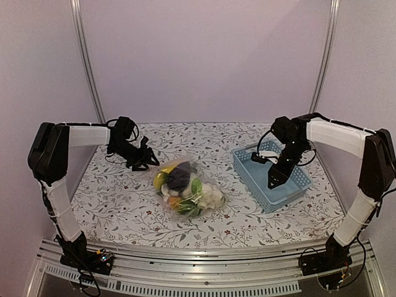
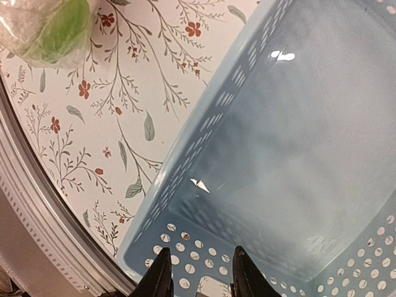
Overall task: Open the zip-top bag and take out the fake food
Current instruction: Pick up the zipper food storage bag from the center of the board.
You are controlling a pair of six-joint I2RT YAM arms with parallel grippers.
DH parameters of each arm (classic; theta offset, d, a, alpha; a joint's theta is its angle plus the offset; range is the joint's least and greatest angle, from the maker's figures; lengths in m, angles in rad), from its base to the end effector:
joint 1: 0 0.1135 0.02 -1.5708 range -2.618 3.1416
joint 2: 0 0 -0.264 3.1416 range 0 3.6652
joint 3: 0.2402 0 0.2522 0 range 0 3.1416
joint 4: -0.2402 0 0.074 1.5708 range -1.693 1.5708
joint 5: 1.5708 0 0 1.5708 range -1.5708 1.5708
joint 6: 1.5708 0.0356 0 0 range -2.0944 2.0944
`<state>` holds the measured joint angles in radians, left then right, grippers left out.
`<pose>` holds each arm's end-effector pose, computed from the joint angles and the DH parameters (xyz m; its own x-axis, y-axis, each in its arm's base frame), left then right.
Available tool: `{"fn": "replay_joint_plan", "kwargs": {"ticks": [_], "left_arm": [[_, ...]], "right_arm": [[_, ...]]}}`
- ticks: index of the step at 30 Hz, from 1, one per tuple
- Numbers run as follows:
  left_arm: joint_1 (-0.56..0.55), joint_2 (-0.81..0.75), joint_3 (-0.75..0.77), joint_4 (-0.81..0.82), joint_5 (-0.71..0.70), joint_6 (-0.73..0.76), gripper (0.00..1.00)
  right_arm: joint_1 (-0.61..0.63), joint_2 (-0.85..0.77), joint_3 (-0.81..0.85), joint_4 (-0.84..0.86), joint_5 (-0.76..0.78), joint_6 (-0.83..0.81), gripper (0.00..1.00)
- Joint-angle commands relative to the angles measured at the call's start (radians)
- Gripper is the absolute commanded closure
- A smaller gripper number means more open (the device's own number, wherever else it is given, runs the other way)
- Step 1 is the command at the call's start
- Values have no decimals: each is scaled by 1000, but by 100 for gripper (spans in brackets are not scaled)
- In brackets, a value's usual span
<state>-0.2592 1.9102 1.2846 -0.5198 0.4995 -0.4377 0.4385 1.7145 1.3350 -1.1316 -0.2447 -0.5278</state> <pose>0.3678 -0.1152 0.1718 -0.9738 -0.1267 -0.1889 0.0037 0.8216 -0.5701 0.2807 0.1411 0.2314 -0.5667 -0.8055 -0.1733 -0.8223 0.5401 0.1789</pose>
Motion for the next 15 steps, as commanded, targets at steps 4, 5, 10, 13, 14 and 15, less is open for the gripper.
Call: {"fn": "replay_joint_plan", "kwargs": {"ticks": [4,5,10,13,14,15], "left_arm": [[-17,71,34,-35,114,0,59],[-18,72,35,-38,106,-1,59],[-19,66,44,-61,63,11,50],[-19,66,53,-89,21,26,41],[-19,66,65,-110,-9,38,40],[-19,64,74,-137,-59,50,38]], "right_arm": [[3,-86,95,-41,-83,-19,68],[3,-93,99,-38,-89,-18,67],[5,-111,108,-31,-121,-8,67],[7,-106,110,-31,-133,-8,66],[9,-104,110,-30,-135,-8,66],[12,-103,110,-30,-137,-8,65]]}}
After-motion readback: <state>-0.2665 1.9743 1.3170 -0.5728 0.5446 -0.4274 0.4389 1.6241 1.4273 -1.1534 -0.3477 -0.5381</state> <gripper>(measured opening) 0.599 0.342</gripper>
